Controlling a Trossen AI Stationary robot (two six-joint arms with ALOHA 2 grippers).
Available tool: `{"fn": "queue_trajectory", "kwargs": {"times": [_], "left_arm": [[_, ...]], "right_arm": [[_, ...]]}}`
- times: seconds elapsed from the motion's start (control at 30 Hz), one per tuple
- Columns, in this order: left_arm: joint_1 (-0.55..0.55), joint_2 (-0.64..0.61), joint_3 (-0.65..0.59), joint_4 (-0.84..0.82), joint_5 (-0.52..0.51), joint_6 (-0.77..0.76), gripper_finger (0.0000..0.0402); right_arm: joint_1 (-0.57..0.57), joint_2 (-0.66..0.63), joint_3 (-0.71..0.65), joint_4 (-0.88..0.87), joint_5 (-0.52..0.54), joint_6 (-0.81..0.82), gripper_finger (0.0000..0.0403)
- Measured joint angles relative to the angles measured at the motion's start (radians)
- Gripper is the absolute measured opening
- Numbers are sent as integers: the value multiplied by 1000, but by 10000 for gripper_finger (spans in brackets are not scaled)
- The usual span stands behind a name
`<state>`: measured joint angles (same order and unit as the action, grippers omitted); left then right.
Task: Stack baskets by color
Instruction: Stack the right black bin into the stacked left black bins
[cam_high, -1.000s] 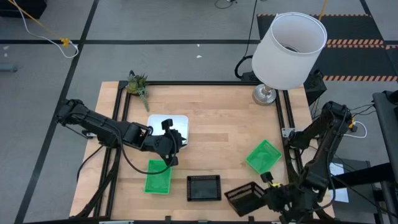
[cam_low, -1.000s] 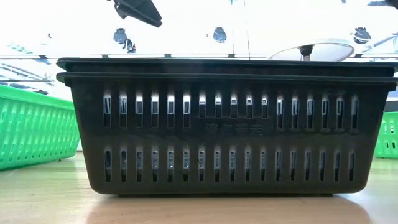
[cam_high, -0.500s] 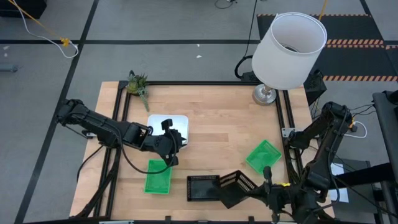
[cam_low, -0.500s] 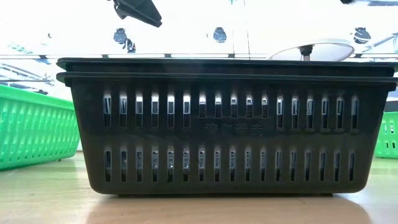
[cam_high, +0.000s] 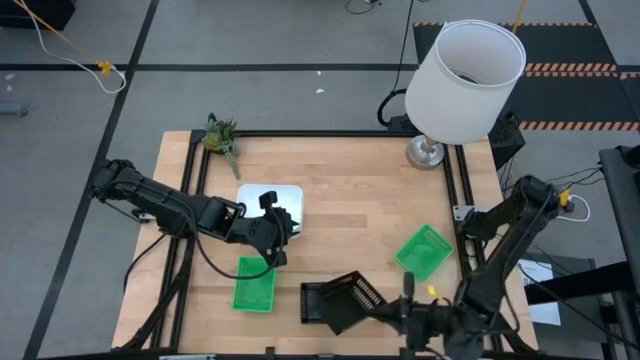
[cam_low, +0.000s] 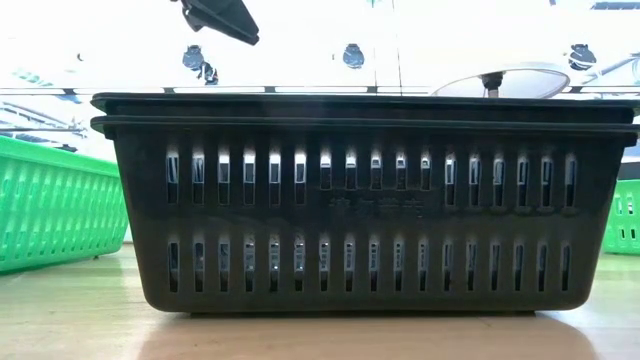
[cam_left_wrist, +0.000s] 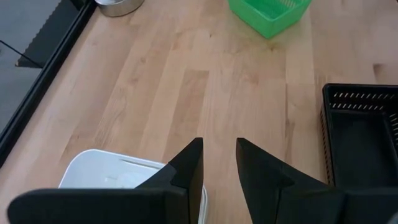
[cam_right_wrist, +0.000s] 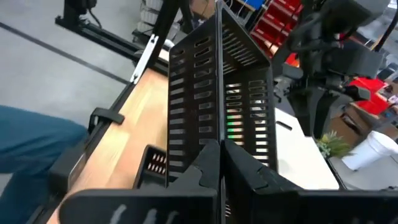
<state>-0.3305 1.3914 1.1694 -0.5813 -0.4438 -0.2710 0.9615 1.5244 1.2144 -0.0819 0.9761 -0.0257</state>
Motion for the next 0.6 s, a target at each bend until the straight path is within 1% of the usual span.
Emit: {"fn": "queue_trajectory", "kwargs": {"times": [0.1,0.23,0.37,0.47,0.6], "left_arm": [[0,0,0,-4,0,0,97],[0,0,0,-22,-1,-2,97],[0,0,0,-29,-3,-16,97],[0,0,0,-29,-6,-22,97],[0,0,0,-29,-12,-41,97]], "right_arm": [[-22,21,0,54,1,-14,0],[-36,51,0,118,40,-17,0],[-42,112,14,184,60,-68,0],[-46,181,73,178,110,-106,0],[-46,283,154,177,206,-195,0]]}}
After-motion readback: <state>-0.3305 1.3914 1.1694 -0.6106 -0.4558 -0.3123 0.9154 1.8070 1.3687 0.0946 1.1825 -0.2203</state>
